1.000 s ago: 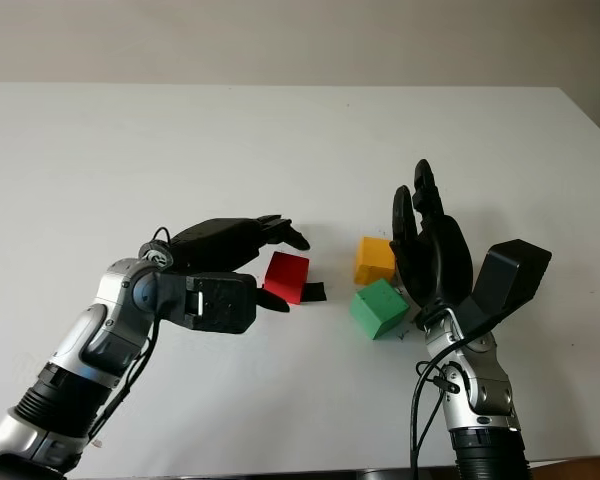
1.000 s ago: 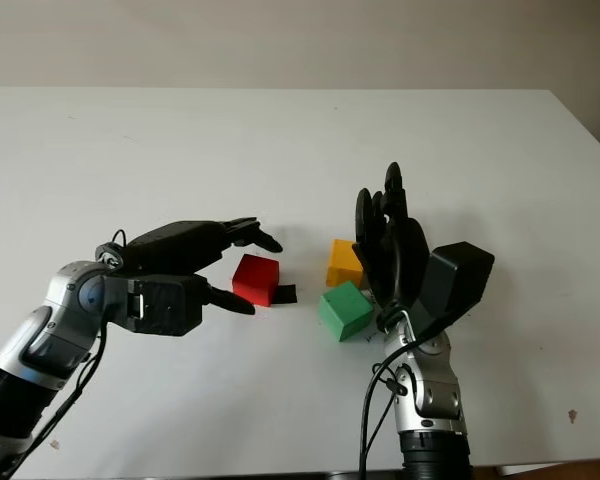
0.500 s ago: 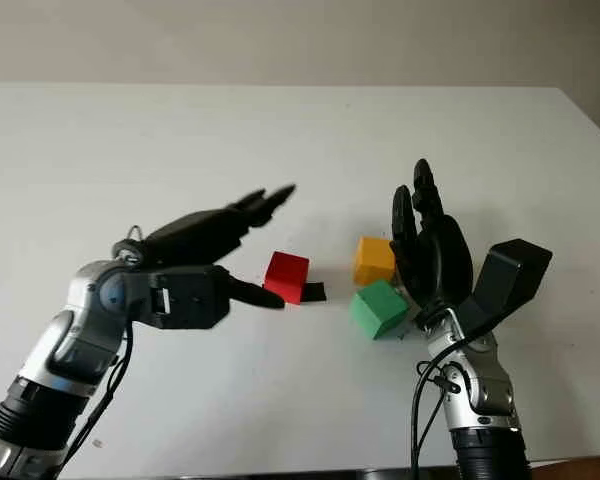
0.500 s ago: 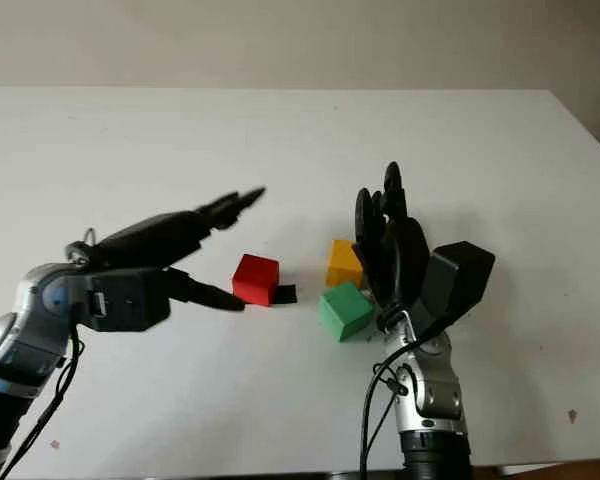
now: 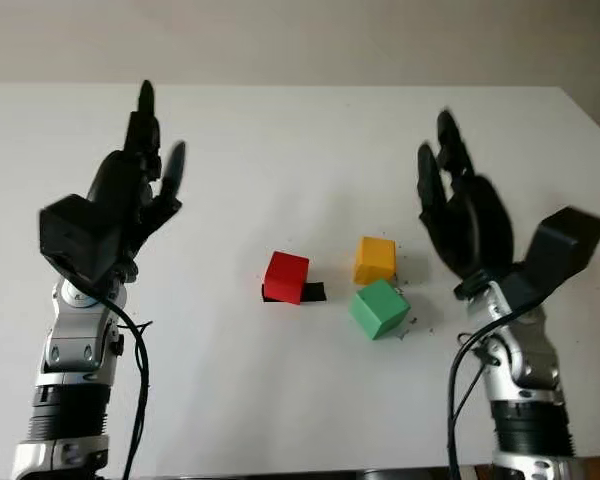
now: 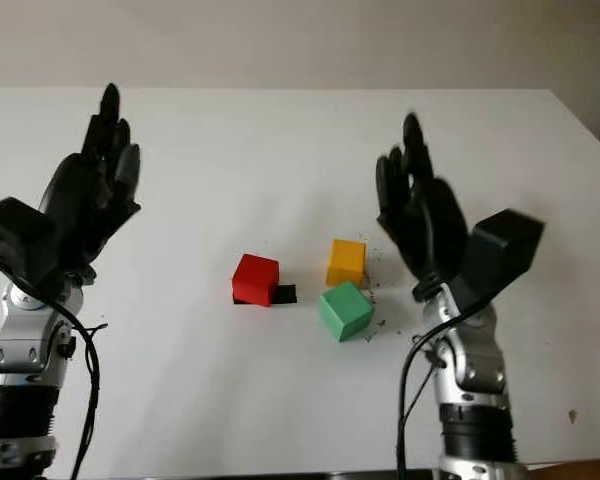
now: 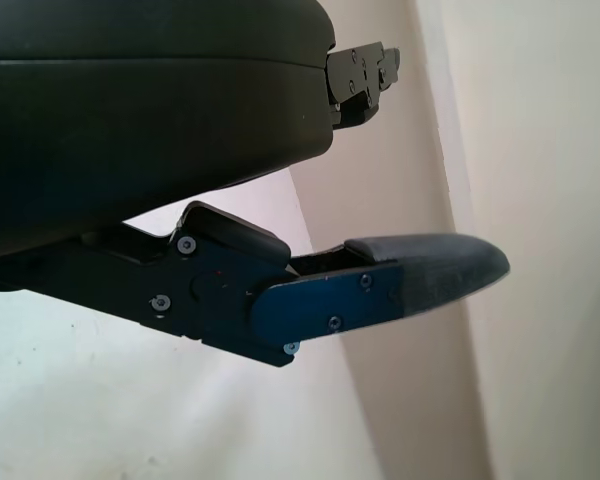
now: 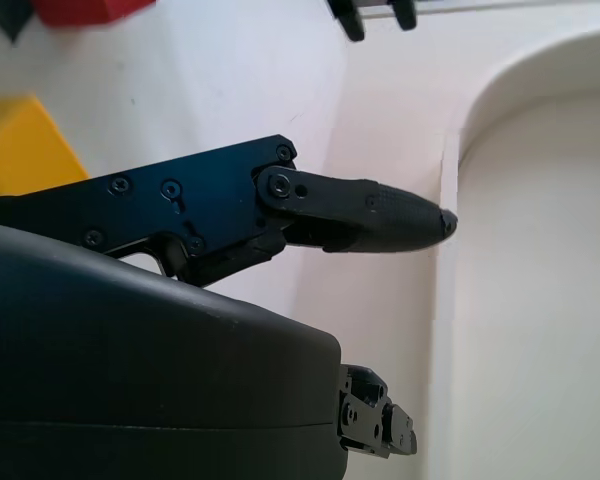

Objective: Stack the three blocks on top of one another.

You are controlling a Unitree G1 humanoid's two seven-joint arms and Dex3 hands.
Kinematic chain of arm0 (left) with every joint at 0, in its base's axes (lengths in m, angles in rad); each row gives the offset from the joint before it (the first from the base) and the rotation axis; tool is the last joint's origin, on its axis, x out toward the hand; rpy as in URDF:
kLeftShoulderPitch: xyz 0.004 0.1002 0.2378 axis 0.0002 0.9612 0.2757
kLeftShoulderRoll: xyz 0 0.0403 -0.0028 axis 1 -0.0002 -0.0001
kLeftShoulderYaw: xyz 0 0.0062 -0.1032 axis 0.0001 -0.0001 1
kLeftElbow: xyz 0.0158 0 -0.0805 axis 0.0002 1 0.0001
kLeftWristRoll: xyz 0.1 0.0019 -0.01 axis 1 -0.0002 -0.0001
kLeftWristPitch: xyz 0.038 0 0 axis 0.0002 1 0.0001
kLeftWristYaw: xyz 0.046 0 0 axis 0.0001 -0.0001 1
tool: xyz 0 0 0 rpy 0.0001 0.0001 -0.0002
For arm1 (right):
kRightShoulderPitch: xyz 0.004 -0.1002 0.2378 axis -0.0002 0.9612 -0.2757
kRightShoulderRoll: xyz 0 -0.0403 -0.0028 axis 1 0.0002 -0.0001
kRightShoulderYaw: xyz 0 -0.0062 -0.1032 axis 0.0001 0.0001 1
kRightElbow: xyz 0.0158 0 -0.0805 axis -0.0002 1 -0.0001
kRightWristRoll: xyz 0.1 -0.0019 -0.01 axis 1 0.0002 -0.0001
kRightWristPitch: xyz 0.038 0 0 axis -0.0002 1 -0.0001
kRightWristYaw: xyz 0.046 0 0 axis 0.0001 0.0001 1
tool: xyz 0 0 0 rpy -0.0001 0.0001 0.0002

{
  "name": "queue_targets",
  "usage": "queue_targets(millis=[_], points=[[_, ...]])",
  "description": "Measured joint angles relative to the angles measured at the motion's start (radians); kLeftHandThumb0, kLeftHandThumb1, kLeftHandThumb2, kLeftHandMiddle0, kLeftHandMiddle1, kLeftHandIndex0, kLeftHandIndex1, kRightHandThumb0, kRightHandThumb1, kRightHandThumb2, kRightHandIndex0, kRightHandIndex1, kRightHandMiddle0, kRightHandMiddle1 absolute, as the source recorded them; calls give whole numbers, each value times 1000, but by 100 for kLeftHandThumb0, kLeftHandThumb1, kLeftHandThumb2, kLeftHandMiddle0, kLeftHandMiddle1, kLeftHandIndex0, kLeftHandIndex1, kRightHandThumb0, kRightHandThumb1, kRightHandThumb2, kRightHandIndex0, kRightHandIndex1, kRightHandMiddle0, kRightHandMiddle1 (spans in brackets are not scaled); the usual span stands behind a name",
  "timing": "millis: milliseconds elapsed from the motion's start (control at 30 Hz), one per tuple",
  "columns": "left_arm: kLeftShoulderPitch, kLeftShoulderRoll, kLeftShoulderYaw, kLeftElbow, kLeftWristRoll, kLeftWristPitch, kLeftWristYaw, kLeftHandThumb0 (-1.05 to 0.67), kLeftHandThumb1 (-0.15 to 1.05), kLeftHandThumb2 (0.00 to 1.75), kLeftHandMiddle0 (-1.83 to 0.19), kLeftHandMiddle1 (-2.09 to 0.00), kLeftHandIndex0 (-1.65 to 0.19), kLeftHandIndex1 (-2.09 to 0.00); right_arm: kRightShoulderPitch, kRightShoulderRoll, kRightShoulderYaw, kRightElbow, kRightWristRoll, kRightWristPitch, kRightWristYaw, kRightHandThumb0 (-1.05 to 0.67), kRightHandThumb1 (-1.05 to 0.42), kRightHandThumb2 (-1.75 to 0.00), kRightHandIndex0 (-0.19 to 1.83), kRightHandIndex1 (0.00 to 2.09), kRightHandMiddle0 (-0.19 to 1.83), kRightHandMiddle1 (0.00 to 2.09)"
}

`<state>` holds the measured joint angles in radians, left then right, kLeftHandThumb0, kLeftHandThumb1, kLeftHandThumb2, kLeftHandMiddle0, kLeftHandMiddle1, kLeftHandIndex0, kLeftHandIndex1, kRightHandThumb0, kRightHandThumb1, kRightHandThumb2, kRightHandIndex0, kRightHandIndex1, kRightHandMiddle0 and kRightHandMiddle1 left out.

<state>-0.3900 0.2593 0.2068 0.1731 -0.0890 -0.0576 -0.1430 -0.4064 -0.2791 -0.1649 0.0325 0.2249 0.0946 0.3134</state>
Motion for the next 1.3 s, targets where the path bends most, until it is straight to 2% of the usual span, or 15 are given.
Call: queue_targets(millis=[133, 267, 333, 400, 500, 733, 1033, 1300], points=[[20, -10, 7, -1, -4, -5, 22, -80, 105, 61, 19, -3, 19, 0, -125, -159, -1, 33, -44, 19, 101, -52, -105, -13, -11, 6, -5, 9], [39, -21, 9, -2, -14, -6, 39, -79, 105, 63, 19, -3, 19, 0, -215, -311, 60, 97, -164, 41, 205, -47, -92, -4, 3, 12, 13, 20], [41, -27, 10, -2, -18, -9, 46, -79, 105, 62, 18, -4, 19, 0, -256, -396, 136, 145, -287, -50, 258, -48, -84, -2, 12, 16, 25, 26], [41, -28, 10, -2, -20, -12, 48, -79, 105, 63, 19, -3, 19, 0, -305, -469, 209, 197, -413, -196, 287, -47, -80, -2, 16, 16, 31, 27], [41, -28, 7, -2, -19, -11, 51, -80, 105, 64, 19, 0, 19, 0, -378, -539, 289, 254, -543, -364, 325, -41, -78, -4, 16, 13, 31, 24], [41, -28, 4, -3, -15, 4, 59, -79, 105, 64, 19, -2, 19, -1, -434, -607, 398, 285, -709, -570, 391, -30, -80, -6, 13, 8, 34, 16], [41, -28, 1, -3, -4, 13, 58, -78, 105, 64, 19, -3, 19, -2, -475, -617, 424, 367, -742, -744, 403, -33, -82, -6, 12, 6, 37, 12], [41, -28, -2, -3, 9, 15, 60, -77, 105, 64, 17, -6, 17, -4, -477, -601, 439, 426, -730, -829, 366, -32, -83, -6, 13, 6, 40, 11]])
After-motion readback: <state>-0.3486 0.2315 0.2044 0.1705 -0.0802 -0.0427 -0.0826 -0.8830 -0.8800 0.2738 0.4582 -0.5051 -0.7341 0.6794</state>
